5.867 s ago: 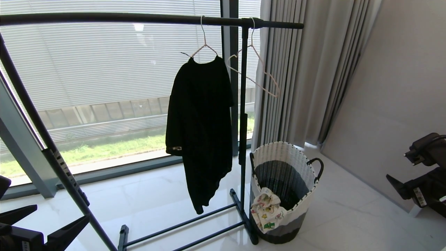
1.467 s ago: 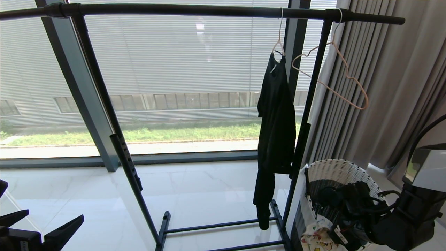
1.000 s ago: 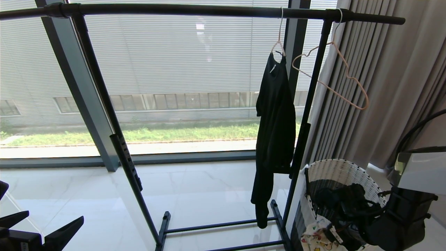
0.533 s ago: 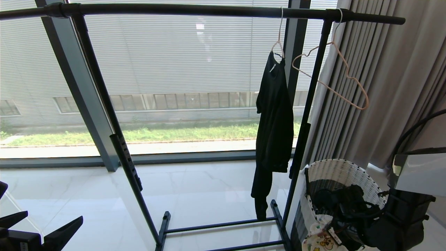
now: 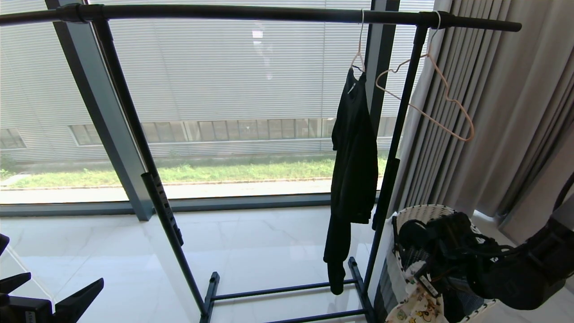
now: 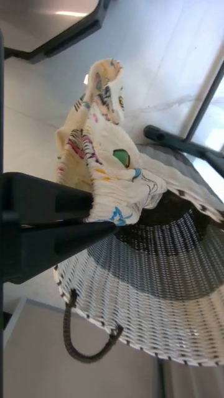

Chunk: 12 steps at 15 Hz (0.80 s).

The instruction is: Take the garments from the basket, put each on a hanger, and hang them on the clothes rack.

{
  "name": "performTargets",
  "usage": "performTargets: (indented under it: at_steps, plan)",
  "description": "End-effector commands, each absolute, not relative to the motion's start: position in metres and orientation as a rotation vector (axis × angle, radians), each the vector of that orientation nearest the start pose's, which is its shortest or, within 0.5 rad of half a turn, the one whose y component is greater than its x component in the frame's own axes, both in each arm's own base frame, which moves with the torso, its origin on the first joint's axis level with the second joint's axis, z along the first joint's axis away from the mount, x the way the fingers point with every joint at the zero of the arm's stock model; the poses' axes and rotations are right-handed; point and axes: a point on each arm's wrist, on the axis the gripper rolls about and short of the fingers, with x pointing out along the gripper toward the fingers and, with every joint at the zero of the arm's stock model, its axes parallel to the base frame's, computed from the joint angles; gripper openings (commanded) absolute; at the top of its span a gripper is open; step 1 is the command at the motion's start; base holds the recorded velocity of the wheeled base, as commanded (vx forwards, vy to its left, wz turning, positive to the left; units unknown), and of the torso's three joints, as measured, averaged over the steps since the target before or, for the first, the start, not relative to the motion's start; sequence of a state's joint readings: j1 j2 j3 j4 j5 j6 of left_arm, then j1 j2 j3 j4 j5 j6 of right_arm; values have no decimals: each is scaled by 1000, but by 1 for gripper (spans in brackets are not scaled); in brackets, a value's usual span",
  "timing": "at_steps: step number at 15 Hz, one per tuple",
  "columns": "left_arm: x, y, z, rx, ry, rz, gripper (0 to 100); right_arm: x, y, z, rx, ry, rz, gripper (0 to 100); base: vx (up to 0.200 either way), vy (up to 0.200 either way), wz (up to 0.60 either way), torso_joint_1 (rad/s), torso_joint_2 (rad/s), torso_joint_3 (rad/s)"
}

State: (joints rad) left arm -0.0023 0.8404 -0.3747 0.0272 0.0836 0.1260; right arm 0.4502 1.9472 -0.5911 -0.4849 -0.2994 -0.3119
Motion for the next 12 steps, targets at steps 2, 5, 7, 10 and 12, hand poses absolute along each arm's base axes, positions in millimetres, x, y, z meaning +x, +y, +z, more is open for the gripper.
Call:
performTargets:
  at_steps: [2, 5, 7, 10, 12]
  plan:
    - [80, 2, 163, 169, 503, 42, 100, 252, 138, 150, -561, 565, 311, 0, 0, 0, 0, 0, 0, 0]
    - [80, 2, 162, 181, 502, 39, 100, 239, 149, 195, -567, 527, 360, 0, -133, 0, 0, 3, 3, 2]
    - [82, 1, 163, 182, 474, 38, 100, 230, 159, 223, -568, 487, 402, 0, -200, 0, 0, 5, 7, -2]
    - [82, 1, 164, 181, 465, 36, 100, 224, 169, 243, -571, 457, 442, 0, -200, 0, 0, -2, 2, 2]
    - [81, 1, 163, 181, 465, 36, 100, 220, 175, 251, -571, 440, 464, 0, -200, 0, 0, -2, 2, 2]
